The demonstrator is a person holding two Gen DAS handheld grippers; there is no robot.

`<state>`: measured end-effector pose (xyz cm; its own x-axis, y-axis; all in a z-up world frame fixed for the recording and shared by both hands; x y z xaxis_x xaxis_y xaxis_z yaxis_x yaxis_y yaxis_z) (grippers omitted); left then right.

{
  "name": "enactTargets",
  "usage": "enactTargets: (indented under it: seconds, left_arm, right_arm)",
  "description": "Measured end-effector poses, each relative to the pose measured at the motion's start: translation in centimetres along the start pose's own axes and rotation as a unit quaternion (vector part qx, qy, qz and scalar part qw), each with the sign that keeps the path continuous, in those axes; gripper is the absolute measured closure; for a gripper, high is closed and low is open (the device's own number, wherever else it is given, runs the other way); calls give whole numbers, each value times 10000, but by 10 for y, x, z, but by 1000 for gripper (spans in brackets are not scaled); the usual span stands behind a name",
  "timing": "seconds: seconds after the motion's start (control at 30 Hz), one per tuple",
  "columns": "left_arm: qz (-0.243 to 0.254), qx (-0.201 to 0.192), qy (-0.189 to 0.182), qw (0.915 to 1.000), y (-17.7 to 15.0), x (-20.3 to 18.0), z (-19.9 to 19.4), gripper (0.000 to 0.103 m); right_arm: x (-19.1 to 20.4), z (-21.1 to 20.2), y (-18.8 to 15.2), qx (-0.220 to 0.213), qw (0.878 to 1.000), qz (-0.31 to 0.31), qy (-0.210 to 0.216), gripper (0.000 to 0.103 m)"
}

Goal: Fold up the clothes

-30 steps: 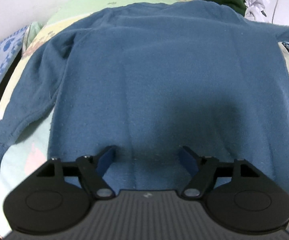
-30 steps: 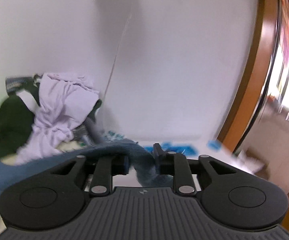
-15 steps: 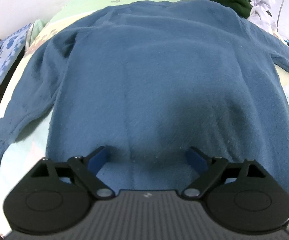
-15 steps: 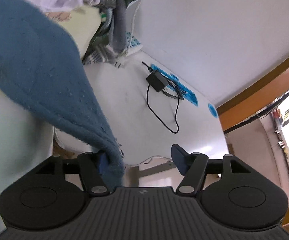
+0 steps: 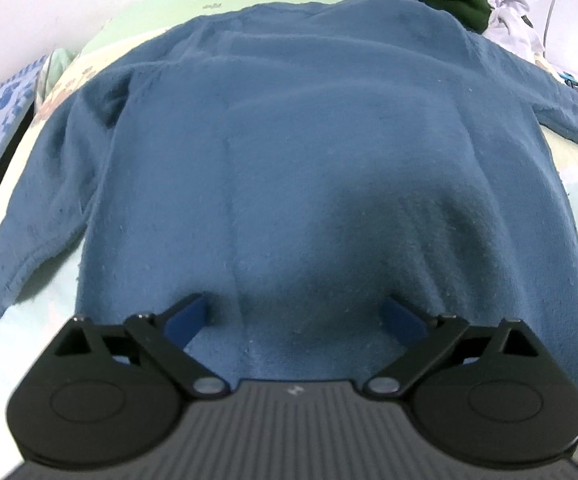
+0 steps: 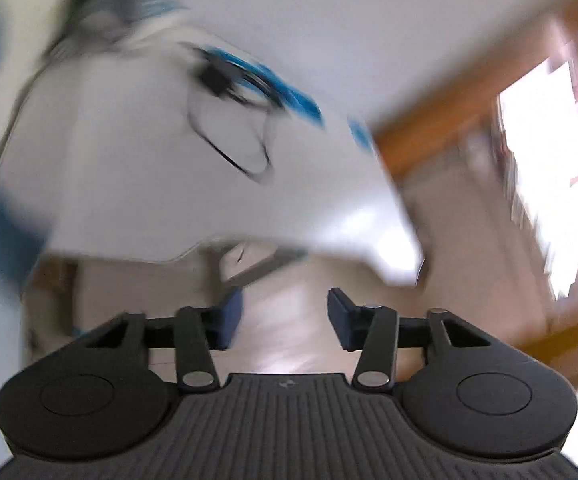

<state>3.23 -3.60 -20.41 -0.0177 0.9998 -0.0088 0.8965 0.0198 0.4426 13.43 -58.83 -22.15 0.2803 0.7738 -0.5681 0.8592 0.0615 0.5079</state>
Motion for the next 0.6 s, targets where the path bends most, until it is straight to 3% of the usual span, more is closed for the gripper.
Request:
enactTargets:
  seconds: [0.07, 0.13, 0.3, 0.4, 0.53, 0.6]
  left_arm:
    - [46, -5, 9, 10000, 1, -1, 1, 3]
    - [73, 7, 3, 10000, 3, -2, 3, 1]
    - [147, -15, 12, 9999, 6, -6, 5, 1]
    - [26, -54, -11, 10000, 5, -5, 6, 1]
    - [-91, -128, -29, 9999, 4, -5, 6, 1]
    - [-88, -178, -39, 9998, 4, -6, 6, 1]
  right_arm:
    - [-10, -15, 3, 135, 9882, 1137, 1019, 62]
    - [3, -36, 15, 128, 9713, 1573, 1782, 62]
    - [86, -108, 56, -689, 9383, 1208, 3168, 64]
    - [138, -131, 70, -748, 9208, 864, 3729, 70]
    - [172, -133, 77, -674, 9220, 809, 3725, 71]
    - [169, -129, 80, -726, 9239, 937, 3638, 72]
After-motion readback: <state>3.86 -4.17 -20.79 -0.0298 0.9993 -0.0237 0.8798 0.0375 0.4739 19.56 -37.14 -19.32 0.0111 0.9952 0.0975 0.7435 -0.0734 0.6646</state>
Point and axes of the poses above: each gripper's, at about its wrist camera, not at the fingertips, and z roughly the way its jaws point, x to its left, y to its top, the point moved 7 cm from there along z, roughly the way its jaws point, and after that the axes turned 3 degrees about -y, right-handed, at the moved point
